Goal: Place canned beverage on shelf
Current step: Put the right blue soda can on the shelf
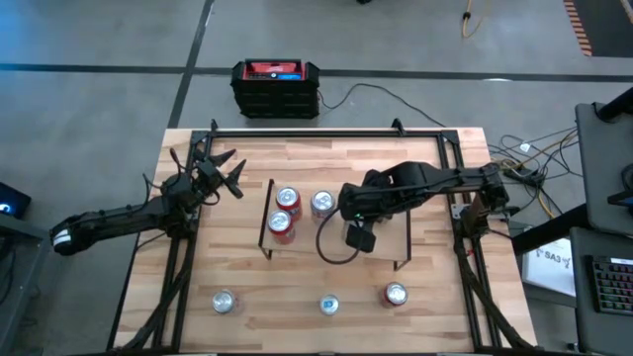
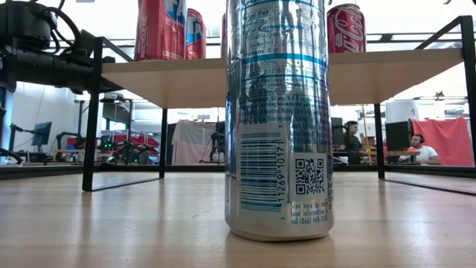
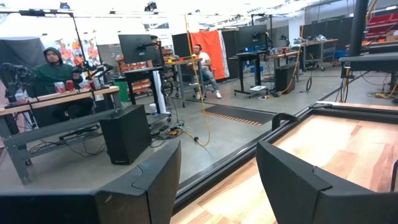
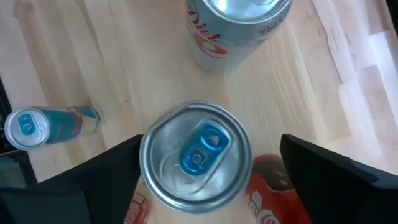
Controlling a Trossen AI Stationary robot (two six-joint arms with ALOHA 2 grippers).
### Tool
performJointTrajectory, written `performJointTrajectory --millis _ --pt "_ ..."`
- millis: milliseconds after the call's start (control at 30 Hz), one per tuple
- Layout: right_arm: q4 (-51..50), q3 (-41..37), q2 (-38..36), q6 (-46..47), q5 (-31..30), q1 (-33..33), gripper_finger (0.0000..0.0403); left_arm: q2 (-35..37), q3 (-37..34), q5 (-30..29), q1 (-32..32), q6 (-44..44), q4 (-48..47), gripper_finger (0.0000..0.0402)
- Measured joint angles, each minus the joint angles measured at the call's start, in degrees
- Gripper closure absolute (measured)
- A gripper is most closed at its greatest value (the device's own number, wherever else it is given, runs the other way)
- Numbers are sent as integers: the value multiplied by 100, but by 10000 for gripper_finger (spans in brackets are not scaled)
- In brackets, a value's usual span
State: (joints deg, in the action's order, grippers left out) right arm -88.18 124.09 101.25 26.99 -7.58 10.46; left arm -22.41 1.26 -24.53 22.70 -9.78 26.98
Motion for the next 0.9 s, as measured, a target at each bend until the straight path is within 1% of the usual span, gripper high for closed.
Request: performJointTrajectory --millis 133,267,367,433,600,767,900 --pt "16 -53 13 -64 -1 4 86 -1 2 2 1 0 -2 207" --pt "20 -79 13 64 3 10 129 -2 0 2 2 0 -2 207" --pt "14 -79 13 363 -13 26 158 0 0 2 0 0 -2 207" --pt "17 -79 13 640 -24 26 169 -2 2 1 2 0 -2 207" --pt "0 -79 13 1444 -32 26 169 -2 2 2 2 0 -2 207" --pt "-51 -79 13 2094 -101 28 143 0 0 2 1 0 -2 207" --pt "-160 -79 13 2731 -293 41 140 -1 0 2 2 0 -1 207"
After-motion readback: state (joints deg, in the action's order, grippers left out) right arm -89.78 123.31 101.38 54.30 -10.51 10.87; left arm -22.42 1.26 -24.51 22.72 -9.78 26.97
